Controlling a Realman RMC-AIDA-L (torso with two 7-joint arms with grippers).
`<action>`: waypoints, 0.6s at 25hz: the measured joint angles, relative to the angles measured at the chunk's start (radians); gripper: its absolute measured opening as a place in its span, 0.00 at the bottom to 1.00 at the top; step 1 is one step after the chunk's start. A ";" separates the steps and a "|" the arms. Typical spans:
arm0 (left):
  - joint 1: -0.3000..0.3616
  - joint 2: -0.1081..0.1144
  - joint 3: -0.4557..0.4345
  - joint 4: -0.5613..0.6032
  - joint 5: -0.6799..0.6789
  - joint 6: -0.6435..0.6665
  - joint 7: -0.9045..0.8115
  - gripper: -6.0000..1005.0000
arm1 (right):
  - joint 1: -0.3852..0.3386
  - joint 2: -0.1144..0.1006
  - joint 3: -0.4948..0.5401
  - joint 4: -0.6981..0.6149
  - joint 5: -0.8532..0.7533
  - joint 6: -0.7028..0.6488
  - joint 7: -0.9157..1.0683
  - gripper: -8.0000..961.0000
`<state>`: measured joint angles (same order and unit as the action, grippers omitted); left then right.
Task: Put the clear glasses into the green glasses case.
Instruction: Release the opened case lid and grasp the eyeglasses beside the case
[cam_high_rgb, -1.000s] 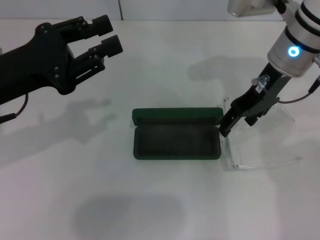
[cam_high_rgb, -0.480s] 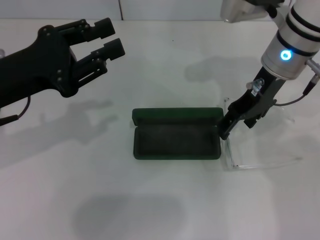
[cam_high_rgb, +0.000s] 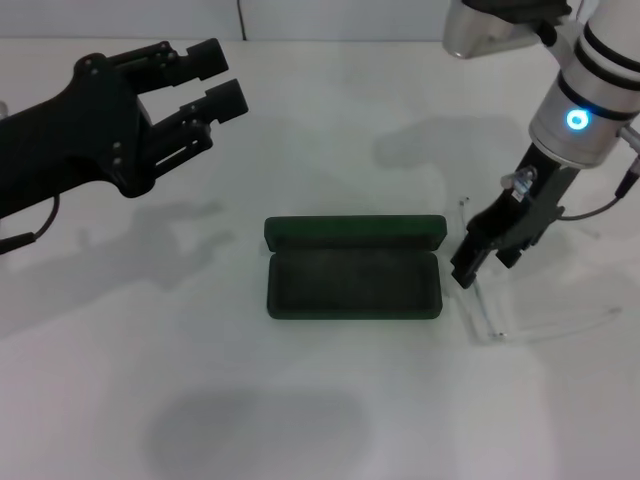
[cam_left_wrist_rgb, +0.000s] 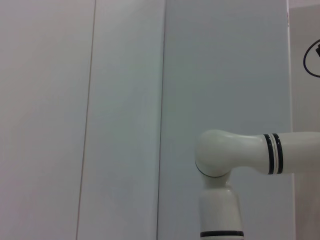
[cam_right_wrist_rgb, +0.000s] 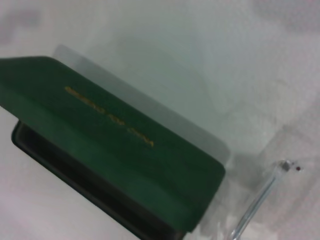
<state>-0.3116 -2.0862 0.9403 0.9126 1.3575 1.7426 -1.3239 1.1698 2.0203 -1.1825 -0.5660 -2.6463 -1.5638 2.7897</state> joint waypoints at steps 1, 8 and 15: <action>0.001 0.000 0.000 0.000 0.000 0.000 0.000 0.38 | -0.003 0.000 -0.002 0.000 -0.003 -0.003 0.000 0.71; 0.006 0.002 -0.005 0.000 0.000 0.000 0.000 0.38 | -0.039 0.000 -0.011 -0.017 -0.029 -0.018 0.004 0.66; 0.002 0.002 -0.001 0.000 -0.003 0.000 0.000 0.37 | -0.059 -0.003 -0.011 -0.024 -0.031 -0.002 0.001 0.61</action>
<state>-0.3092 -2.0846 0.9390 0.9127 1.3549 1.7426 -1.3237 1.1111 2.0176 -1.1935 -0.5900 -2.6774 -1.5656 2.7909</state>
